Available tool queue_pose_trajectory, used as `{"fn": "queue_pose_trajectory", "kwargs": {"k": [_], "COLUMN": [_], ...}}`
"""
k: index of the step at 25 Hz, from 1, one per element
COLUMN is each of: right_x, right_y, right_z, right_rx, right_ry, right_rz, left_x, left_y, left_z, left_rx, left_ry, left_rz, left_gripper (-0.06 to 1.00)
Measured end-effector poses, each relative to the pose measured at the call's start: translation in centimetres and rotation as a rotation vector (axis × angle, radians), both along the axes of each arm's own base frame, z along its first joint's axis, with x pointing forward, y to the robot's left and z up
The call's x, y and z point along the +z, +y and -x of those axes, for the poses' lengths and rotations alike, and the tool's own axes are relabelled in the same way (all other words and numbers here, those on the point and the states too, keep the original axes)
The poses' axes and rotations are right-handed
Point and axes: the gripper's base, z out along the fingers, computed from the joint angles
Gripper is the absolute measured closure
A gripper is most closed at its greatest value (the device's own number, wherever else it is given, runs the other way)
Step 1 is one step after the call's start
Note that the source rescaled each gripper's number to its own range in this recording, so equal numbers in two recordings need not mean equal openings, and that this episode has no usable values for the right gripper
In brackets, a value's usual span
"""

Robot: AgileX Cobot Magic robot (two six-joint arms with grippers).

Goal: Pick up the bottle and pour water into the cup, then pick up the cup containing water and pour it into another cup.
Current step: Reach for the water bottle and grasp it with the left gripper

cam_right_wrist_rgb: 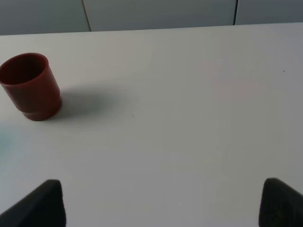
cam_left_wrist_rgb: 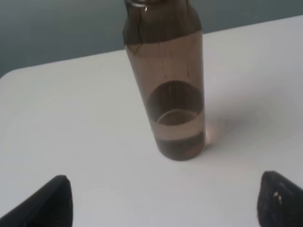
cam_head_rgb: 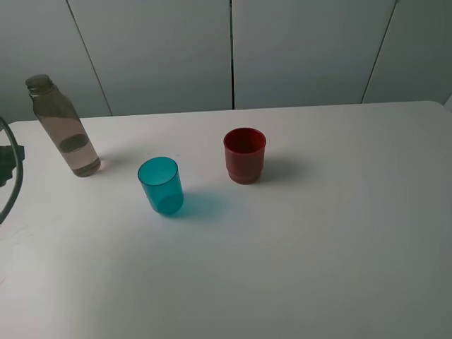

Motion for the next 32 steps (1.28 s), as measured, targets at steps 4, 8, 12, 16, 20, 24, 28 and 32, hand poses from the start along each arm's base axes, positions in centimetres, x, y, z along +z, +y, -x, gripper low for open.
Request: {"fn": "queue_pose_trajectory", "kwargs": {"k": [4, 8, 12, 16, 20, 24, 28, 32], "right_x": [0.0, 0.0, 0.0, 0.0, 0.0, 0.0, 0.0, 0.0], "right_y": [0.0, 0.0, 0.0, 0.0, 0.0, 0.0, 0.0, 0.0], "right_z": [0.0, 0.0, 0.0, 0.0, 0.0, 0.0, 0.0, 0.0], "right_rx": [0.0, 0.0, 0.0, 0.0, 0.0, 0.0, 0.0, 0.0], "right_ry": [0.0, 0.0, 0.0, 0.0, 0.0, 0.0, 0.0, 0.0], "right_rz": [0.0, 0.0, 0.0, 0.0, 0.0, 0.0, 0.0, 0.0], "left_x": [-1.6, -2.9, -3.9, -5.0, -6.0, -6.3, -6.1, -5.9], "left_y": [1.0, 1.4, 1.4, 1.4, 1.6, 1.7, 2.1, 2.4], "left_z": [-1.0, -2.0, -3.1, -4.0, -4.9, -5.7, -6.4, -7.5], "left_rx": [0.071, 0.086, 0.066, 0.044, 0.048, 0.046, 0.072, 0.06], "left_ry": [0.039, 0.045, 0.01, -0.029, -0.025, -0.03, -0.043, -0.06], "left_rz": [0.068, 0.107, 0.128, 0.13, 0.135, 0.128, 0.12, 0.084], "left_gripper": [-0.06, -0.06, -0.06, -0.06, -0.06, -0.06, -0.06, -0.06]}}
